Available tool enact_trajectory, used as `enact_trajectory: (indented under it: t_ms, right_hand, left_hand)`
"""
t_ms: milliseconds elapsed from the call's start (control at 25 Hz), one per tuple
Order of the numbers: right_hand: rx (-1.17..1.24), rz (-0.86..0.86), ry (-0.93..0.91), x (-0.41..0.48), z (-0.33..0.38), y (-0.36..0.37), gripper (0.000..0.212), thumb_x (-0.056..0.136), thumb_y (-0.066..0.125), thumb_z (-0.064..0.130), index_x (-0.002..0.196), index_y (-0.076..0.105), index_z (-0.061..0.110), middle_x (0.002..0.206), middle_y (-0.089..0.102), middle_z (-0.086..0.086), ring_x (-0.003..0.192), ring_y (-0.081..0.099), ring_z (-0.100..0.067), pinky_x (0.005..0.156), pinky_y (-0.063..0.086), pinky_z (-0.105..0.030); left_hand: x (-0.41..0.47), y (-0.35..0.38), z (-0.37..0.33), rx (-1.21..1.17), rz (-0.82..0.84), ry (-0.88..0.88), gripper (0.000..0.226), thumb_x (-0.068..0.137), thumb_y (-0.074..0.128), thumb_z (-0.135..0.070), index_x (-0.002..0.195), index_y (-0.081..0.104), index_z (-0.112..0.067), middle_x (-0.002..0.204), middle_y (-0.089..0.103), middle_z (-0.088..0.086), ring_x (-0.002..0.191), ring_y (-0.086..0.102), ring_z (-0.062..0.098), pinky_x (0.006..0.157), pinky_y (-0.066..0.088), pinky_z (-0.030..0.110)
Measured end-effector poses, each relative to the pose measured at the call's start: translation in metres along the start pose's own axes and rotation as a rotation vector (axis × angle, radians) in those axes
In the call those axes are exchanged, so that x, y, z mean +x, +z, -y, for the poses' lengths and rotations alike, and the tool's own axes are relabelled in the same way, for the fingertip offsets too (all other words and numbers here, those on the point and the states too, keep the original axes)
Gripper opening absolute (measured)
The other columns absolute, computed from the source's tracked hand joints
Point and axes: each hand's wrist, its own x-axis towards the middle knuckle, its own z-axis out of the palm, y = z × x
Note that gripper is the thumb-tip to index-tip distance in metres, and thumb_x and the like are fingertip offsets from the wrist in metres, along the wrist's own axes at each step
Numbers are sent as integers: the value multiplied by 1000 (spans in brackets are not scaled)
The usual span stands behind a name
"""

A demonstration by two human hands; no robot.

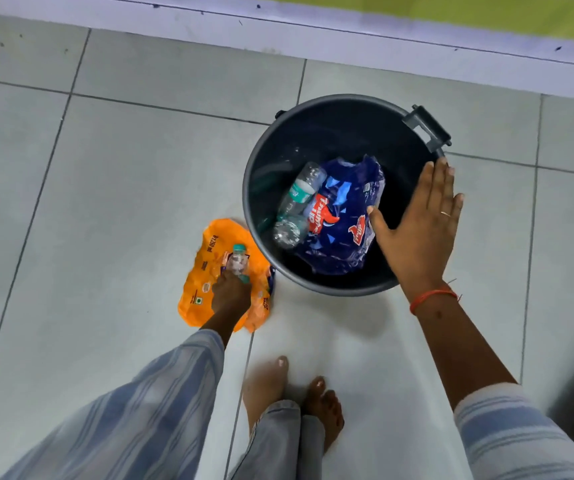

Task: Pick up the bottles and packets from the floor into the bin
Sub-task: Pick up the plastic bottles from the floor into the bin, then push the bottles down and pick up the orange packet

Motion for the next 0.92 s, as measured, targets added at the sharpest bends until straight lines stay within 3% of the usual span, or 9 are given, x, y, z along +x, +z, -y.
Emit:
enact_trajectory:
  t_ms: [120, 240, 360, 480, 600, 720, 800, 920]
  right_hand:
    - [-49, -56, -1, -3, -1, 8, 82, 90, 51, 45, 149, 9, 7, 160, 10, -13, 148, 7, -26, 120, 4, -39]
    - [-67, -64, 7, -3, 1, 10, 79, 91, 50, 43, 149, 10, 6, 160, 11, -14, 148, 8, -27, 120, 4, -40]
    - [-81, -68, 12, -5, 3, 7, 76, 91, 49, 40, 148, 13, 5, 159, 14, -15, 148, 11, -28, 120, 8, -41]
    - [-90, -59, 26, -6, 5, 7, 73, 92, 49, 36, 148, 14, 4, 158, 16, -16, 147, 14, -29, 120, 11, -42]
    - [-99, -42, 44, -4, 6, 4, 72, 92, 49, 33, 148, 15, 4, 158, 17, -16, 147, 15, -29, 120, 13, -43]
    - [-97, -38, 45, -5, 7, 4, 72, 91, 49, 30, 148, 14, 4, 158, 17, -16, 147, 16, -29, 120, 13, -42]
    - [-101, -30, 51, -4, 7, 4, 72, 91, 49, 30, 148, 14, 4, 158, 17, -16, 147, 16, -29, 120, 13, -42]
    - [-113, -28, 50, -5, 6, 5, 70, 92, 47, 31, 148, 14, 4, 158, 18, -16, 146, 16, -29, 120, 15, -43]
  left_hand:
    - [6, 21, 3, -50, 26, -85, 75, 94, 55, -23, 145, 7, 4, 148, 28, 30, 134, 33, 46, 110, 32, 51]
    - [-3, 2, -8, -180, -77, -80, 74, 93, 56, -23, 146, 10, 2, 143, 34, 31, 128, 39, 48, 106, 37, 55]
    - [-53, -58, -35, -539, -450, 178, 67, 93, 55, -25, 145, 20, -1, 138, 45, 25, 124, 46, 41, 103, 40, 54]
    - [-131, -125, -66, -677, -697, 559, 64, 93, 50, -31, 144, 24, -5, 136, 45, 6, 121, 48, 23, 99, 43, 35]
    - [-175, -139, -103, -460, -580, 784, 70, 90, 47, -39, 146, 21, -4, 127, 50, 13, 109, 45, 15, 88, 39, 26]
    - [-170, -111, -134, -179, -467, 757, 71, 90, 36, -45, 147, 19, -7, 126, 52, 18, 103, 48, 18, 82, 49, 34]
    - [-161, -98, -143, -101, -420, 726, 76, 88, 30, -50, 148, 16, -5, 136, 48, 20, 113, 50, 29, 95, 50, 45]
    - [-154, -101, -134, -253, -404, 760, 78, 92, 30, -51, 149, -3, -9, 160, 6, 16, 147, 11, 26, 119, 21, 39]
